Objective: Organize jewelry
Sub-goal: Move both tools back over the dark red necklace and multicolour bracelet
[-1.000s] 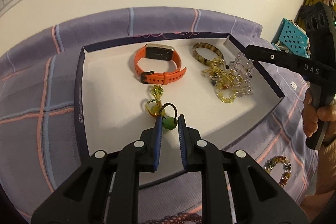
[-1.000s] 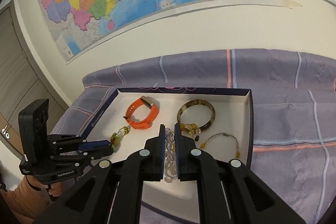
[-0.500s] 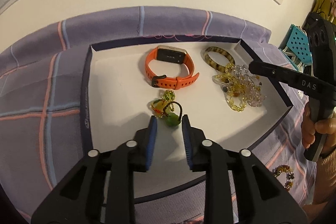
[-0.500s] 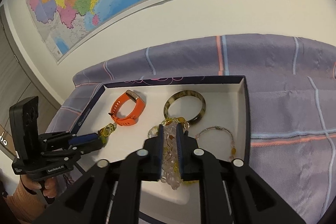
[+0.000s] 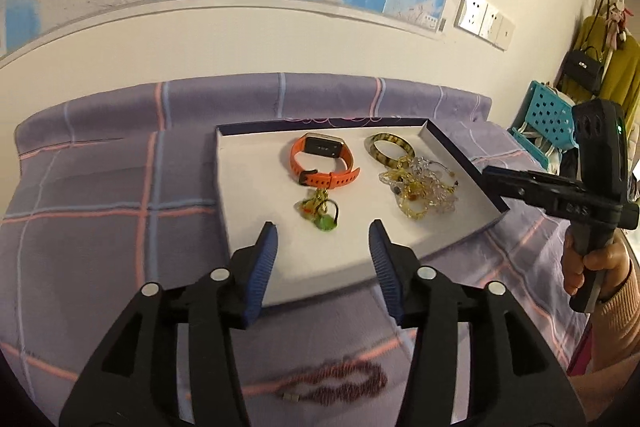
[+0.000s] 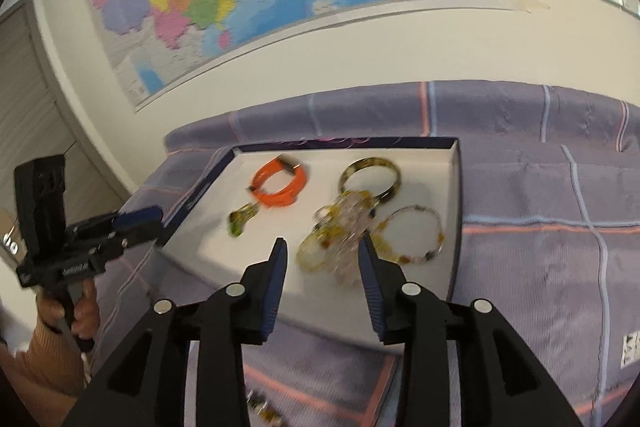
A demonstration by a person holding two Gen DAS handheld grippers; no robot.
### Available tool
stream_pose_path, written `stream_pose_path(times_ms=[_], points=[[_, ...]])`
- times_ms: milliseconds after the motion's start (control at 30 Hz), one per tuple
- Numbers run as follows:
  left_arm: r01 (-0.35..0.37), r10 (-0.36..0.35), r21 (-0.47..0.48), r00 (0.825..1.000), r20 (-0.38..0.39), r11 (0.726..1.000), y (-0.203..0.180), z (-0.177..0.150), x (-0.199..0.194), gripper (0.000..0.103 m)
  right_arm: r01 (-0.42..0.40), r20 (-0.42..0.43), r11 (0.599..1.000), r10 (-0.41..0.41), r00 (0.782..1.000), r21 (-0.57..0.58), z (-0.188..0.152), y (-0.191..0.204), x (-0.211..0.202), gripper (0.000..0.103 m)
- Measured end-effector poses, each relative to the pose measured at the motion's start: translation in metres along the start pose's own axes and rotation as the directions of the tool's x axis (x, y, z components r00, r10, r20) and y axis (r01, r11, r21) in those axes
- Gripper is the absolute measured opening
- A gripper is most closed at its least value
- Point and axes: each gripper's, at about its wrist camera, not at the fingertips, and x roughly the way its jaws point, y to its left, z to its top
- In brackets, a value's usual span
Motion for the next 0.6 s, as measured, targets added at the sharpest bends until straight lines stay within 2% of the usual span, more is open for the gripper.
stream_pose_path(times_ms=[100, 400, 500, 600], points=[[-0.012, 0.012, -0.011, 1.0, -0.012, 1.0, 0.005, -0.013, -0.007, 0.05, -0.026, -0.009, 1.0, 0.026, 1.0, -0.004, -0.014, 0.006, -0.012, 0.039], [-0.023, 0.018, -0.053, 0.996, -0.082, 0.998, 0.011, -0.052, -0.013, 0.05, -0.016, -0.087, 1.0, 0.016, 0.996, -0.002, -0.059, 0.015, -0.016, 0.04], [-0.014, 0.009, -0.051, 0.996, -0.093, 0.999, 0.01, -0.062, -0.017, 0.056, -0.013, -0.106, 1.0, 0.014, 0.994, 0.011, -0.07, 0.016, -0.015, 0.048], [-0.01, 0.006, -0.04, 0.994, -0.108, 0.999, 0.005, -0.069, -0.018, 0.056, -0.007, -0.123, 1.0, 0.008, 0.992, 0.004, -0.078, 0.019, -0.014, 0.048]])
